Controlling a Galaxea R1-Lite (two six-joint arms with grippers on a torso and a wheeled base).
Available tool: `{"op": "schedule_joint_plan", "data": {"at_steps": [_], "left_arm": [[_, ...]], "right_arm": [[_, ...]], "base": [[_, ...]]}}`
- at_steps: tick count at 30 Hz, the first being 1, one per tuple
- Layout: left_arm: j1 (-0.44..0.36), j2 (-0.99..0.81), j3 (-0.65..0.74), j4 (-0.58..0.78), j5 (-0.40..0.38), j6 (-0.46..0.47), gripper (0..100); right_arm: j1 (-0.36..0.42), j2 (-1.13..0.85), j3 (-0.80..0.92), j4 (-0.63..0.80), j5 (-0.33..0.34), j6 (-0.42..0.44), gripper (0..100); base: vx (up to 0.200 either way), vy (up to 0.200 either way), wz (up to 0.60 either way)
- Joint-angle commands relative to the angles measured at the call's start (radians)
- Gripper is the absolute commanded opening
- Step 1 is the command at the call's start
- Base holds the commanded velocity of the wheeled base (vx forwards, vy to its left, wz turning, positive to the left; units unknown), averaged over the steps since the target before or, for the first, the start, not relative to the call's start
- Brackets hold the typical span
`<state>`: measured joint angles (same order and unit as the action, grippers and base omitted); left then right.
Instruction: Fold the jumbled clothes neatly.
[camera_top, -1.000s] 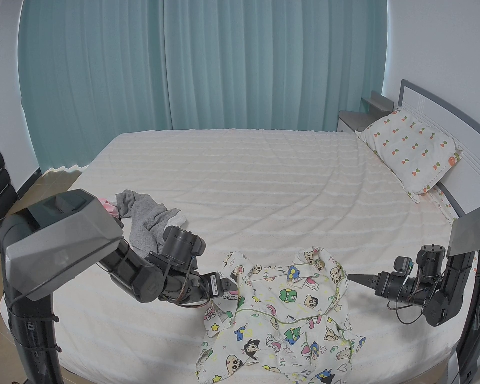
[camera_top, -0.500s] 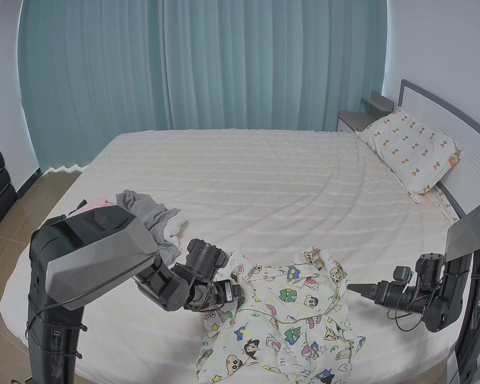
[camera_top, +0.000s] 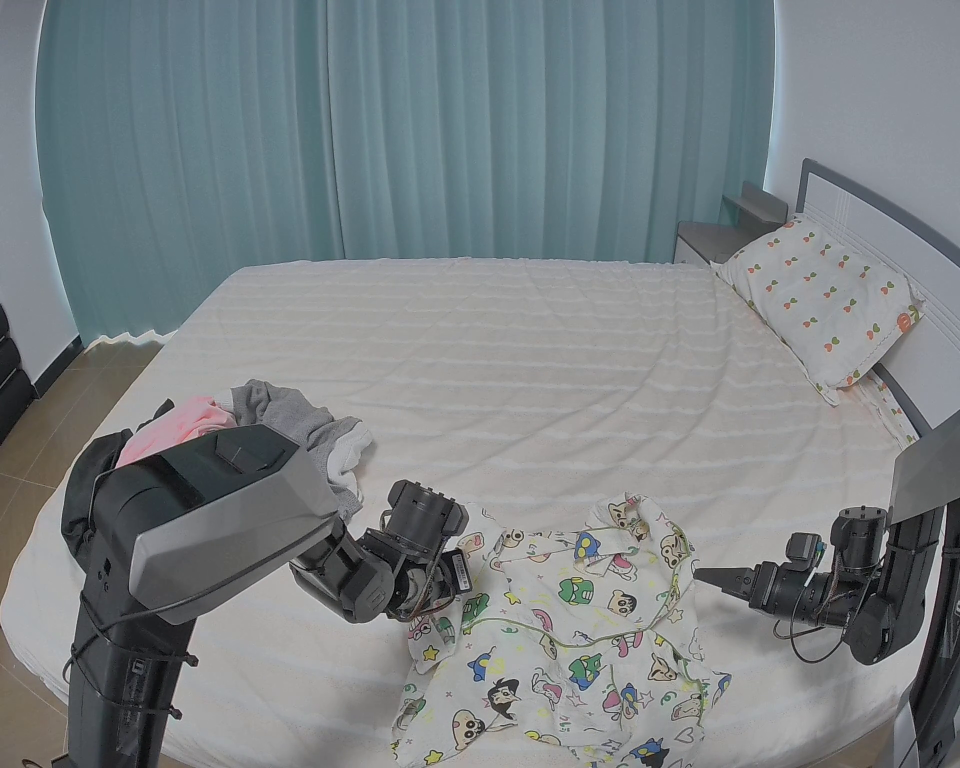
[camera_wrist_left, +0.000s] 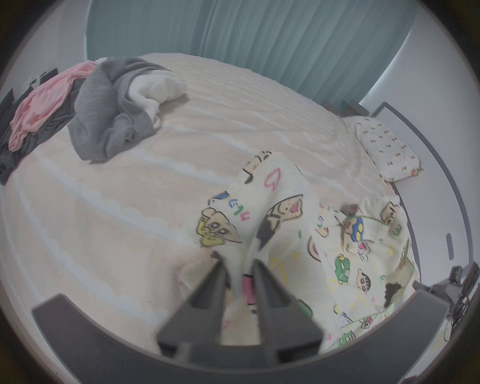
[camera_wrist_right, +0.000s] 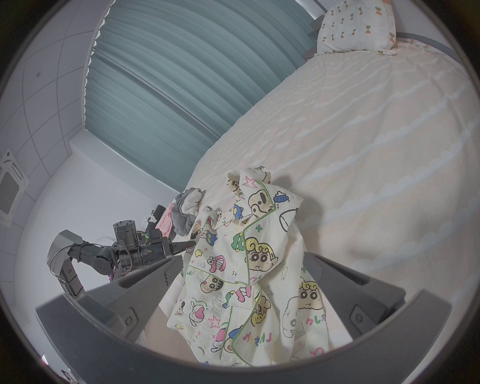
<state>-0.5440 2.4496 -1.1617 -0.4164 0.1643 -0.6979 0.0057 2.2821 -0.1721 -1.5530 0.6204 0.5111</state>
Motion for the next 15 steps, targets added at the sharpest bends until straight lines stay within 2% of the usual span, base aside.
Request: {"op": "schedule_joint_plan", "data": {"at_steps": [1,7,15], "left_arm": [[0.045,-0.03,0.0,-0.001,0.021,-0.005,0],[0.127,-0.092,-0.01,-0.004,0.021,0.012,0],[0.231,-0.075,-0.038,-0.005,0.004,0.146,0]], "right_arm": [[0.002,-0.001,0.002,-0.01,0.001,0.0,100],[0.002,-0.003,0.003,-0.01,0.001,0.0,100],[0.002,-0.004,0.003,-0.01,0.001,0.0,100]], "base": [[0.0,0.0,0.0],[0.0,0.0,0.0],[0.0,0.0,0.0]]}}
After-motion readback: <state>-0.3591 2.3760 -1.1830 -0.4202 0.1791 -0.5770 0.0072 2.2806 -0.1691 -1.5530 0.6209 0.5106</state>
